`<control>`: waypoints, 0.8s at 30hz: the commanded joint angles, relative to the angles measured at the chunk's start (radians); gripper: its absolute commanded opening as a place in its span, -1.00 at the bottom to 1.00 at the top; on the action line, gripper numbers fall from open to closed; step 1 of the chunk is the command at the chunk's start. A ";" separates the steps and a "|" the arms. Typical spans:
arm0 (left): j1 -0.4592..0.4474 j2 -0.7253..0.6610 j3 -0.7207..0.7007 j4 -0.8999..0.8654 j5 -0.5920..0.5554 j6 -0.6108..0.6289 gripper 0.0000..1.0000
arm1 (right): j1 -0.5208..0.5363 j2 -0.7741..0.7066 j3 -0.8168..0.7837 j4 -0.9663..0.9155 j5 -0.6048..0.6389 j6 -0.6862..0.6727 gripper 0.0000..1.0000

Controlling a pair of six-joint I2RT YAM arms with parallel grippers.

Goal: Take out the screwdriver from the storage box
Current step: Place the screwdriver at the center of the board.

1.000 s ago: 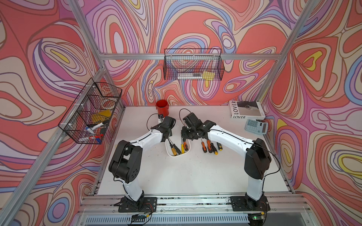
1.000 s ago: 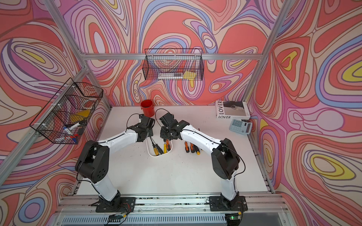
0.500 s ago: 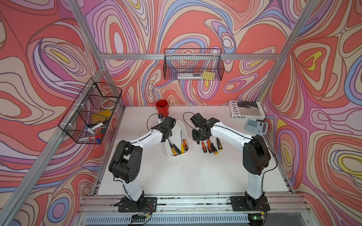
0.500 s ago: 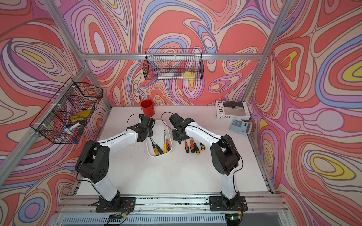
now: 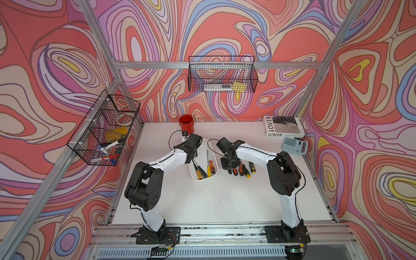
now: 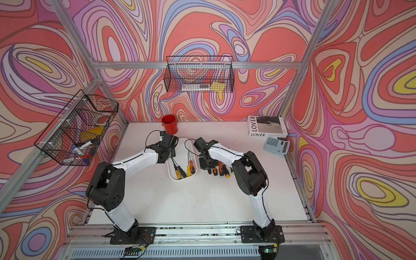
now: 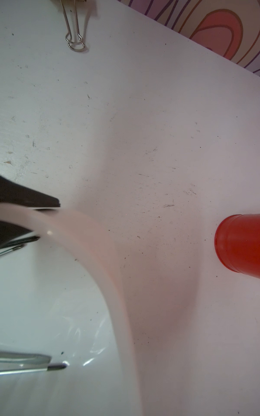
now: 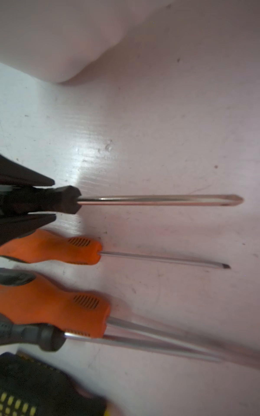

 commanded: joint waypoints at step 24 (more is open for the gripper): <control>-0.002 -0.015 0.017 -0.044 -0.048 0.032 -1.00 | -0.011 0.027 0.015 -0.016 0.045 0.040 -0.16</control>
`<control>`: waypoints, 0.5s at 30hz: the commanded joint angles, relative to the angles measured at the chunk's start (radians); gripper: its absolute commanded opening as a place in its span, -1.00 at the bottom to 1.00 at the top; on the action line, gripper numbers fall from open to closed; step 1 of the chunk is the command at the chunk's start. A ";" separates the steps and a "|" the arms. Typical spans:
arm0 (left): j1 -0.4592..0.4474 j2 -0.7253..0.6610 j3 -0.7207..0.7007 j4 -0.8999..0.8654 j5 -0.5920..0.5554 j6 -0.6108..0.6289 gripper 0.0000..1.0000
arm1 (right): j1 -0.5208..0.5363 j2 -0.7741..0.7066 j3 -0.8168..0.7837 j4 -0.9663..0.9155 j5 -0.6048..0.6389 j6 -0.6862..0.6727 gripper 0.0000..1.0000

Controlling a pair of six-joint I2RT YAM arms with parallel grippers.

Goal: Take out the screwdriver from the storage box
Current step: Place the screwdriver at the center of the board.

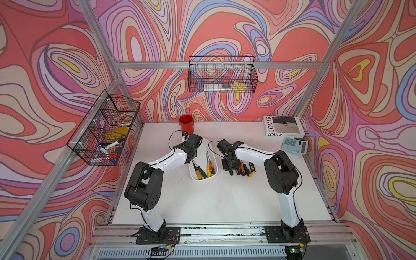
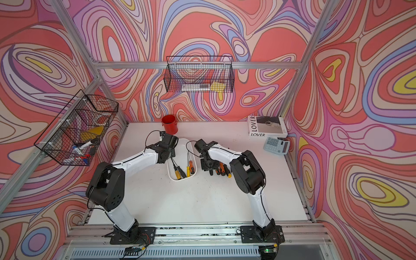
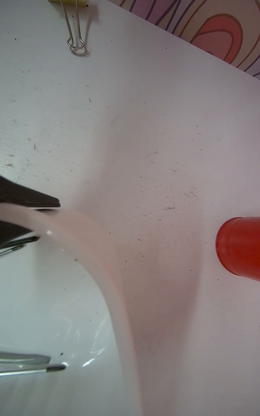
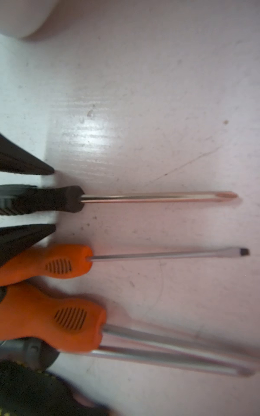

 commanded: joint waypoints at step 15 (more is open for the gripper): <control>-0.002 -0.011 0.025 -0.035 -0.033 0.040 -1.00 | -0.004 -0.257 0.085 0.045 -0.006 -0.014 0.14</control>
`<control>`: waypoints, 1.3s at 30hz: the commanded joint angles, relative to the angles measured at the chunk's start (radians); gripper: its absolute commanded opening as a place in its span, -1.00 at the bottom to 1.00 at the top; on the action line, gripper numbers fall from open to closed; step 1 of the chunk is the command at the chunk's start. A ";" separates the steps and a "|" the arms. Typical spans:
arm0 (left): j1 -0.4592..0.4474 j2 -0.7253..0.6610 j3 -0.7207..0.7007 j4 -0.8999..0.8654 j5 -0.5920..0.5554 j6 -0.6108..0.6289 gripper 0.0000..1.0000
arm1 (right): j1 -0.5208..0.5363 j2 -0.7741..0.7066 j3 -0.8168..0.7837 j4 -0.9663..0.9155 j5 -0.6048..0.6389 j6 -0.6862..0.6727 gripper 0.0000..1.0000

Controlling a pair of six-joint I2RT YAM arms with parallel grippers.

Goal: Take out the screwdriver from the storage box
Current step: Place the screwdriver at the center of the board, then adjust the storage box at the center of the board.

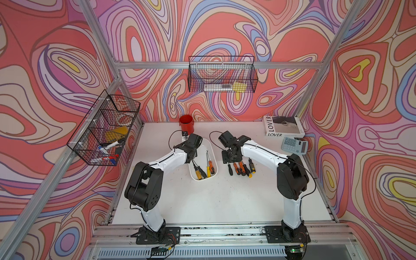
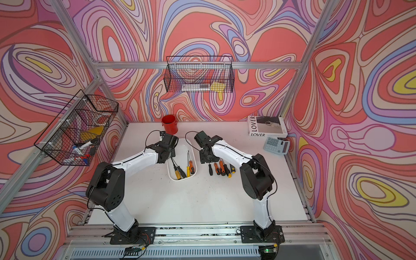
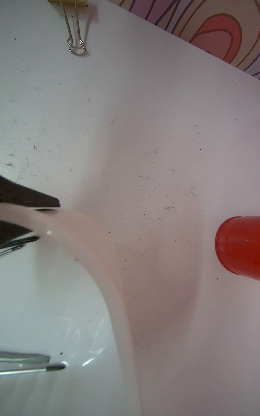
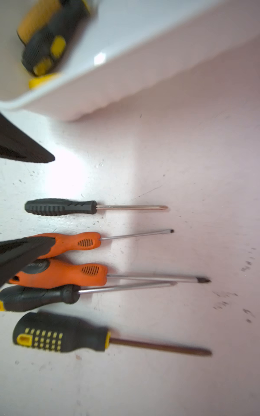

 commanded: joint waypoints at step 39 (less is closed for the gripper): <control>-0.004 -0.002 0.035 -0.056 -0.015 0.027 -1.00 | 0.148 0.020 -0.174 0.452 -0.415 -0.448 0.32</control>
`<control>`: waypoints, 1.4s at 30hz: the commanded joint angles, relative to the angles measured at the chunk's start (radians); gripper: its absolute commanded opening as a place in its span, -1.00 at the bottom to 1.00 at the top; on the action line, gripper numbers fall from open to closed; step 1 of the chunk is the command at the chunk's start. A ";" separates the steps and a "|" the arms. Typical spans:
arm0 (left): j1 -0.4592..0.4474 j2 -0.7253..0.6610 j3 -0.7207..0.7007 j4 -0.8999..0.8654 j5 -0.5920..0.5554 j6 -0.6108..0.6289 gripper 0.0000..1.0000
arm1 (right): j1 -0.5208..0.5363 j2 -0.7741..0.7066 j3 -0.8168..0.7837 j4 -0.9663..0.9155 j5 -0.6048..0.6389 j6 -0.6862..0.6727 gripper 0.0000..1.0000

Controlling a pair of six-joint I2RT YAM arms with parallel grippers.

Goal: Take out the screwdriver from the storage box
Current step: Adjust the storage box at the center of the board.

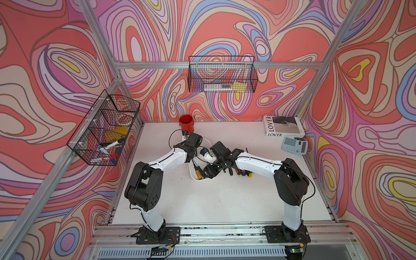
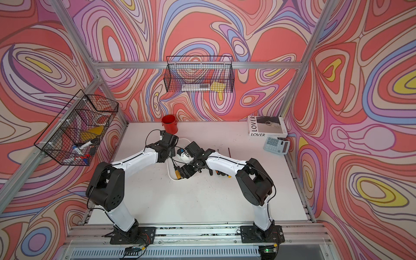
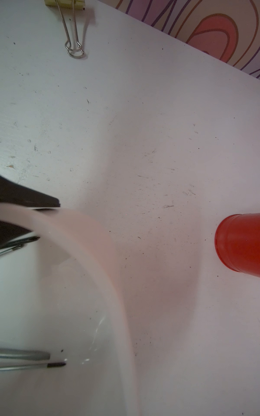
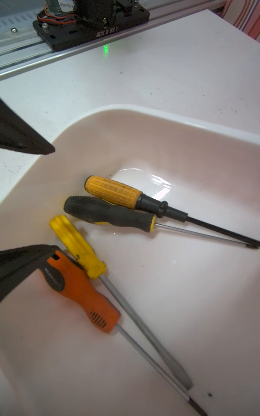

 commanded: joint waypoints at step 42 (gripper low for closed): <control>-0.004 0.003 0.012 -0.083 -0.067 -0.037 -1.00 | 0.043 0.007 0.055 0.121 0.136 0.481 -0.04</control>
